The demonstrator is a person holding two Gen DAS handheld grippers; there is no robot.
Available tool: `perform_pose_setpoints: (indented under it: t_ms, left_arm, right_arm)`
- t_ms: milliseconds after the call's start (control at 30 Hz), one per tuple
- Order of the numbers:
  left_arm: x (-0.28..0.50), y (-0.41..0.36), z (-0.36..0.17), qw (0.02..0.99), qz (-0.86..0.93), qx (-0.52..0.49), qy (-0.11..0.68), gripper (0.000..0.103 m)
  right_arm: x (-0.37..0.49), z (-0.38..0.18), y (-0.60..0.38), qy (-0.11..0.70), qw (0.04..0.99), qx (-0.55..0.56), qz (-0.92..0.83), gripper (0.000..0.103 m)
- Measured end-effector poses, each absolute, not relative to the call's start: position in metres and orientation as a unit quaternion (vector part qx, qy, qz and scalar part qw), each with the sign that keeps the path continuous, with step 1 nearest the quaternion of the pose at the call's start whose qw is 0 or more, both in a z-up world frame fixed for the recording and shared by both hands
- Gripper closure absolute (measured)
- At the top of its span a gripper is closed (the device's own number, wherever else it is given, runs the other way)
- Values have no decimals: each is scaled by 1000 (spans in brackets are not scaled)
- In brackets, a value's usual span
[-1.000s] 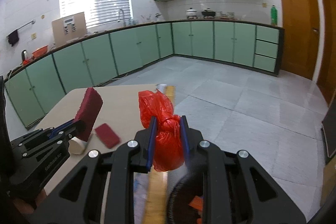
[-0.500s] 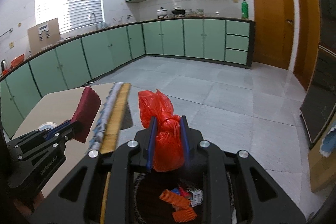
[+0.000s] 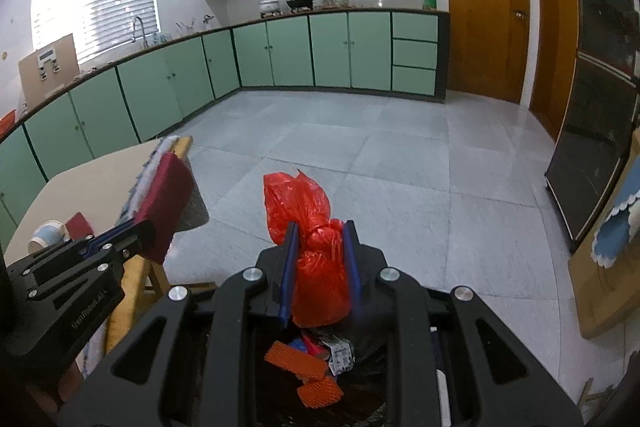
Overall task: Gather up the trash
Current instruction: 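Carry the sponge and red bag over the black bin and open both tools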
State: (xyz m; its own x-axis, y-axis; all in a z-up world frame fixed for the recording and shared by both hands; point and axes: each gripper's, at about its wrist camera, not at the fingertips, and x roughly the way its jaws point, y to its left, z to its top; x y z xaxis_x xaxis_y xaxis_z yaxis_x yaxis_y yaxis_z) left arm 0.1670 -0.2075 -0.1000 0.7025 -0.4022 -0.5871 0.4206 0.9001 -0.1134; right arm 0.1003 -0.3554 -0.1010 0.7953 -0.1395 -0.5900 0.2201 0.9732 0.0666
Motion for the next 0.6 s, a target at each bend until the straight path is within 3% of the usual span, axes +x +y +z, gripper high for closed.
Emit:
perform_pose_setpoints:
  t_ms: [233, 300, 333, 600]
  left_arm:
    - [178, -228, -124, 904, -239, 20, 352, 90]
    - [182, -229, -128, 902, -240, 21, 358, 79]
    - [182, -229, -129, 903, -239, 20, 358, 71]
    - [190, -212, -125, 909, -218, 9, 356, 59]
  right_arm:
    - [112, -124, -370, 333, 935, 79, -97, 75]
    - [113, -132, -373, 340, 932, 84, -97, 72]
    - [115, -133, -373, 341, 931, 85, -99, 64]
    - [121, -136, -380, 336, 931, 92, -108, 24]
